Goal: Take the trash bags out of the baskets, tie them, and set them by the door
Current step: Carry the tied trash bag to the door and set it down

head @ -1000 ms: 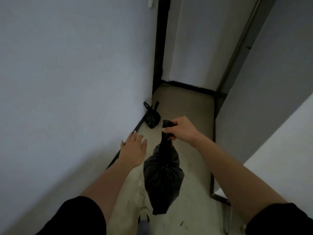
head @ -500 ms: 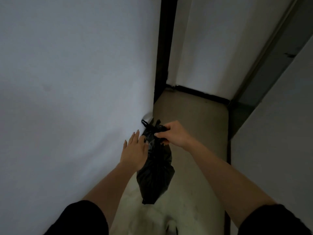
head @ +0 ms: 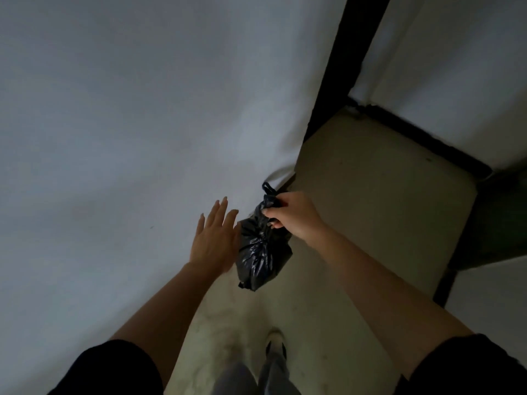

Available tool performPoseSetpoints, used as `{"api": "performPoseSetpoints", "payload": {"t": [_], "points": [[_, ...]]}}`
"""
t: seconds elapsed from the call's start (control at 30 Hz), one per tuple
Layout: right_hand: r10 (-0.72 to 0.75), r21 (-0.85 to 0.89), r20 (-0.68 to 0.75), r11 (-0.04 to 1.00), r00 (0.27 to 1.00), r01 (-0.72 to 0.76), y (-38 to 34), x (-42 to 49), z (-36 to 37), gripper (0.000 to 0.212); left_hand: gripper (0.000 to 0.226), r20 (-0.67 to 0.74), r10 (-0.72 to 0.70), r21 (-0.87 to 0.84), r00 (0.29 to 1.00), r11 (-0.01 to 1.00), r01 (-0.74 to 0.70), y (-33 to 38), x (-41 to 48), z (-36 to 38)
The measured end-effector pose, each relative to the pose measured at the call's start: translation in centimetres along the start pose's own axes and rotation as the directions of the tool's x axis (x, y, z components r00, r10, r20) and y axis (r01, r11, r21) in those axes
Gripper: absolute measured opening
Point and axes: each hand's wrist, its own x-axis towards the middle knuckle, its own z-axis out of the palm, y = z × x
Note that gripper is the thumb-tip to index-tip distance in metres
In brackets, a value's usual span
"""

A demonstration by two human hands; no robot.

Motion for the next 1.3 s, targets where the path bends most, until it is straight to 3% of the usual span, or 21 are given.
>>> {"api": "performPoseSetpoints", "payload": {"t": [0.13, 0.37, 0.47, 0.67, 0.8, 0.87, 1.07, 1.3], "points": [[0.051, 0.022, 0.008, 0.998, 0.999, -0.052, 2.5, 6.7, -0.4, 0.017, 0.05, 0.055, 0.003, 0.095, 0.998, 0.995, -0.008, -1.2, 5.3, 2.3], [0.112, 0.053, 0.034, 0.992, 0.993, -0.113, 8.4, 16.8, 2.5, 0.017, 0.053, 0.114, 0.161, 0.294, 0.98, 0.937, -0.188, -5.6, 15.0, 6.9], [0.173, 0.032, 0.066, 0.984, 0.983, -0.175, 11.5, 20.5, 4.5, 0.021, 0.061, 0.107, 0.244, 0.376, 0.964, 0.888, -0.267, -8.4, 18.6, 9.6], [0.257, 0.064, 0.072, 0.963, 0.964, -0.262, 17.0, 26.8, 7.8, 0.021, 0.045, 0.181, 0.434, 0.539, 0.883, 0.707, -0.458, -12.7, 24.3, 13.6], [0.356, 0.115, 0.037, 0.926, 0.934, -0.358, 19.6, 28.9, 9.9, 0.02, 0.057, 0.197, 0.397, 0.617, 0.896, 0.66, -0.428, -13.5, 26.2, 14.9], [0.403, 0.16, 0.054, 0.9, 0.914, -0.406, 20.7, 29.5, 10.8, 0.021, 0.06, 0.176, 0.396, 0.704, 0.901, 0.59, -0.397, -13.7, 26.5, 15.5], [0.438, 0.136, 0.048, 0.888, 0.898, -0.44, 23.9, 31.7, 12.8, 0.009, 0.057, 0.173, 0.563, 0.824, 0.808, 0.366, -0.432, -14.6, 26.9, 16.8], [0.519, 0.163, 0.027, 0.841, 0.854, -0.516, 26.7, 33.3, 14.9, 0.013, 0.06, 0.252, 0.539, 0.868, 0.804, 0.242, -0.434, -15.4, 27.0, 17.0]]}}
